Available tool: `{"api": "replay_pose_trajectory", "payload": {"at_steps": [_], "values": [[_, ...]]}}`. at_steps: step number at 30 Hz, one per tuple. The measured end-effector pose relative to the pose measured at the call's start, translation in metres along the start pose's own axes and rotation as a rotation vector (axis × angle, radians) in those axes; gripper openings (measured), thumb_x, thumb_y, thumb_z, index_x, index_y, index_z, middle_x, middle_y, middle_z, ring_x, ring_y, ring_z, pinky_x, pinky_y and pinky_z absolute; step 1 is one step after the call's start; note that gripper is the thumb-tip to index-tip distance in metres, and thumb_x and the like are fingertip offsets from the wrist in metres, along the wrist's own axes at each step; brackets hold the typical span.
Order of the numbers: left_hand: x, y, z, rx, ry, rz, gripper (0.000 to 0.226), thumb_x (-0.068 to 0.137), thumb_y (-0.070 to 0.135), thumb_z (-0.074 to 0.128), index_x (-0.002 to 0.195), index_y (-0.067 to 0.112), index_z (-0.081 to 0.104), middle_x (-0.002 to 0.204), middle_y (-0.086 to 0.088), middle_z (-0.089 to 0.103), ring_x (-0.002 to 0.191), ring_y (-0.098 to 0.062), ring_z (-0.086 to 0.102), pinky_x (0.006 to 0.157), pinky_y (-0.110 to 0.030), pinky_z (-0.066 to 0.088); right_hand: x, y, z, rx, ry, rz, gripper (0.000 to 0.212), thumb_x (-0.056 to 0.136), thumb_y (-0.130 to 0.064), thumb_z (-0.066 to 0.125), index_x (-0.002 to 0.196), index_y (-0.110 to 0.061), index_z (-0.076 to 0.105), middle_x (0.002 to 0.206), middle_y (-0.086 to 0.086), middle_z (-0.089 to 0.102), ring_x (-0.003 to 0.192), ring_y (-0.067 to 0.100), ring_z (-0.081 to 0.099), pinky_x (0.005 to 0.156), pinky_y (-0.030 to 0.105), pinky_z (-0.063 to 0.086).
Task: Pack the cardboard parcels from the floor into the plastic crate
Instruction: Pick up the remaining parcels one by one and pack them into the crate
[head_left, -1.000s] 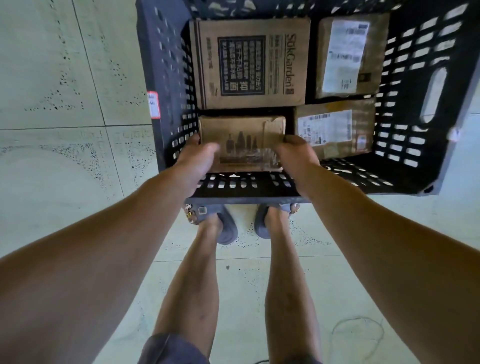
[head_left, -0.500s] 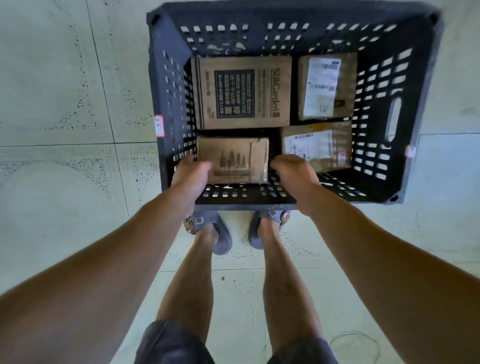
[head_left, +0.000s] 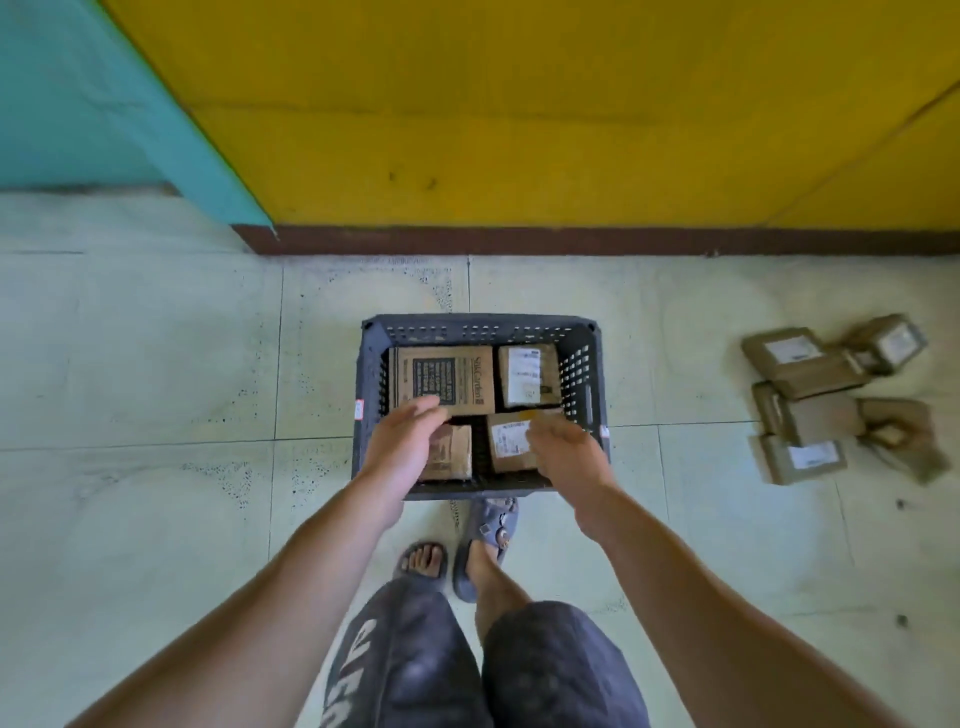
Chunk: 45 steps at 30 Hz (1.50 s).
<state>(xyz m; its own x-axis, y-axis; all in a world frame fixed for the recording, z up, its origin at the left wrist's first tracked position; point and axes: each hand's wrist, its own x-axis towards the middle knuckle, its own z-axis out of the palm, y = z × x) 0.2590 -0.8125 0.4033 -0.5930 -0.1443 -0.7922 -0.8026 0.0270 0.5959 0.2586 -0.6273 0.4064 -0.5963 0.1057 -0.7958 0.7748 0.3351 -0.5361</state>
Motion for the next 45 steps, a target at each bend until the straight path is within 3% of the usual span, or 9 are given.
{"api": "replay_pose_trajectory", "payload": {"at_steps": [4,6,10,14,18,21,32,38,45], "values": [[-0.072,0.044,0.003,-0.111,-0.076,0.070,0.027,0.094,0.025,0.055,0.119,0.019,0.064,0.111,0.003,0.071,0.105,-0.014,0.066,0.093,-0.037,0.051,-0.073,-0.019,-0.033,0.220,0.113,-0.030,0.027,0.091,-0.024,0.058,0.117,-0.021,0.064,0.111,0.002,0.067,0.108,0.022,0.062,0.098,0.042,0.050],[-0.097,0.057,0.012,-0.115,-0.141,0.103,0.022,0.097,0.021,0.052,0.115,0.018,0.065,0.106,0.002,0.073,0.101,-0.015,0.068,0.085,-0.034,0.053,-0.106,-0.017,-0.050,0.332,0.151,-0.050,0.017,0.097,-0.018,0.054,0.112,-0.019,0.061,0.105,0.002,0.066,0.101,0.019,0.061,0.095,0.038,0.051],[-0.137,0.079,0.050,-0.020,-0.263,0.178,0.015,0.098,0.024,0.053,0.103,0.023,0.067,0.106,0.000,0.073,0.101,-0.018,0.067,0.094,-0.039,0.050,-0.166,-0.005,-0.091,0.542,0.284,-0.090,0.017,0.098,-0.013,0.051,0.111,-0.014,0.062,0.102,0.001,0.067,0.093,0.015,0.063,0.083,0.030,0.052],[-0.166,0.098,0.109,0.085,-0.338,0.230,0.024,0.098,0.021,0.053,0.118,0.013,0.064,0.110,-0.003,0.071,0.088,-0.011,0.065,0.070,-0.024,0.046,-0.201,0.019,-0.142,0.649,0.400,-0.120,0.015,0.096,-0.019,0.054,0.108,-0.017,0.064,0.109,0.002,0.067,0.103,0.017,0.063,0.089,0.032,0.051],[-0.194,0.101,0.177,0.275,-0.421,0.305,0.026,0.099,0.021,0.051,0.120,0.011,0.063,0.111,-0.004,0.069,0.100,-0.015,0.065,0.079,-0.027,0.050,-0.218,0.055,-0.196,0.775,0.472,-0.146,0.017,0.097,-0.018,0.053,0.110,-0.017,0.063,0.109,0.001,0.067,0.104,0.016,0.063,0.092,0.032,0.051],[-0.211,0.097,0.244,0.385,-0.466,0.333,0.026,0.100,0.022,0.049,0.119,0.010,0.062,0.114,-0.006,0.067,0.104,-0.018,0.063,0.090,-0.033,0.051,-0.222,0.092,-0.248,0.862,0.510,-0.159,0.019,0.097,-0.018,0.052,0.112,-0.016,0.064,0.111,0.003,0.067,0.105,0.017,0.063,0.091,0.031,0.051],[-0.267,0.064,0.526,0.518,-0.555,0.295,0.024,0.100,0.022,0.047,0.120,0.015,0.059,0.111,-0.003,0.067,0.107,-0.021,0.063,0.097,-0.038,0.049,-0.220,0.256,-0.483,0.971,0.552,-0.047,0.022,0.096,-0.019,0.056,0.115,-0.013,0.064,0.111,0.003,0.068,0.103,0.017,0.064,0.094,0.035,0.050],[-0.258,0.076,0.613,0.536,-0.538,0.274,0.019,0.100,0.023,0.049,0.115,0.021,0.060,0.110,0.000,0.068,0.106,-0.018,0.063,0.094,-0.034,0.049,-0.174,0.265,-0.581,0.946,0.481,-0.010,0.025,0.097,-0.020,0.055,0.118,-0.011,0.063,0.113,0.003,0.068,0.102,0.016,0.064,0.090,0.031,0.051],[-0.178,0.103,0.710,0.504,-0.461,0.165,0.021,0.099,0.023,0.050,0.116,0.020,0.062,0.108,0.001,0.069,0.102,-0.015,0.064,0.086,-0.028,0.052,-0.083,0.256,-0.681,0.873,0.446,0.088,0.025,0.097,-0.020,0.053,0.120,-0.012,0.062,0.109,0.001,0.068,0.101,0.015,0.063,0.092,0.032,0.050]]}}
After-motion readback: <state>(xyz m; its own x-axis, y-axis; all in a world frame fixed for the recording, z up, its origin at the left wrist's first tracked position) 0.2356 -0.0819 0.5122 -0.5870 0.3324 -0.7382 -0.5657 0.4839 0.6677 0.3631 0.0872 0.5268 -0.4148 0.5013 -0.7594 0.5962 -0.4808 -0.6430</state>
